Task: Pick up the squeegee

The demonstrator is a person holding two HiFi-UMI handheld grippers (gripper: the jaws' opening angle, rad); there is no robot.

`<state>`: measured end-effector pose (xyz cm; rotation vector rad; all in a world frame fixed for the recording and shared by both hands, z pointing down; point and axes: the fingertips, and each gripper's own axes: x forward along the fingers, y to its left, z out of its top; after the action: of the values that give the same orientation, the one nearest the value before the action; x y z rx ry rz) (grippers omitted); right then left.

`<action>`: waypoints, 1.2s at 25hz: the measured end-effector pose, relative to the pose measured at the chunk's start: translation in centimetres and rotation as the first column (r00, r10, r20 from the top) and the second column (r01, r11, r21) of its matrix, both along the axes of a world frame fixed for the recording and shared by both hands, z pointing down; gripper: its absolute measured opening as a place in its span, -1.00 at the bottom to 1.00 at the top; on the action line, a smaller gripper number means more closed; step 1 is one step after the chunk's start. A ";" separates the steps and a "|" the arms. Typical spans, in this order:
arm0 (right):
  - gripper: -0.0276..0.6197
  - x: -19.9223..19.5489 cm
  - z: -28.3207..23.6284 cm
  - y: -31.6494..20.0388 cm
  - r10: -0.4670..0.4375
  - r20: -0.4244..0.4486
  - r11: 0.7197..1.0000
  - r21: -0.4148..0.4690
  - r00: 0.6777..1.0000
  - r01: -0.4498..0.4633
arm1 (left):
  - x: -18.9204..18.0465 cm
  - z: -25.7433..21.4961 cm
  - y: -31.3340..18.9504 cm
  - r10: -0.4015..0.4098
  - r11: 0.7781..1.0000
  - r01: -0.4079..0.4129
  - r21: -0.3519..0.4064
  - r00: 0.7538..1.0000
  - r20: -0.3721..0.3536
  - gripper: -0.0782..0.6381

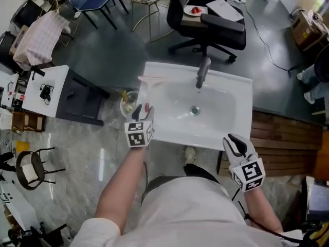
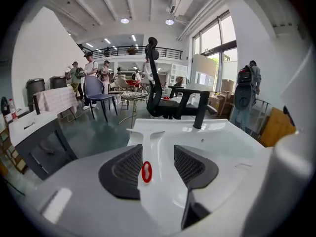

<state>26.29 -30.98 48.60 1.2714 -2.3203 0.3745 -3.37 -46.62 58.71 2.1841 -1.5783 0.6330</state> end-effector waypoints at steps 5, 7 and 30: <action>-0.73 3.4 1.0 -2.8 0.022 0.004 0.999 -0.039 1.000 -0.021 | 0.0 2.5 -4.9 -0.046 0.998 0.048 -0.029 0.998 0.048 -0.19; -0.73 4.2 1.3 -3.8 0.028 0.006 0.998 -0.052 1.000 -0.028 | 0.0 3.5 -6.3 -0.058 0.997 0.061 -0.041 0.996 0.066 -0.19; -0.73 6.9 4.1 -6.4 0.003 0.001 0.990 -0.139 1.000 -0.003 | 0.1 6.7 -10.6 -0.143 0.988 0.149 -0.038 0.982 0.123 -0.49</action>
<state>33.20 -37.41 52.68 1.2075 -2.2506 0.5288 -3.25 -57.17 65.40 2.0074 -1.7468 0.7601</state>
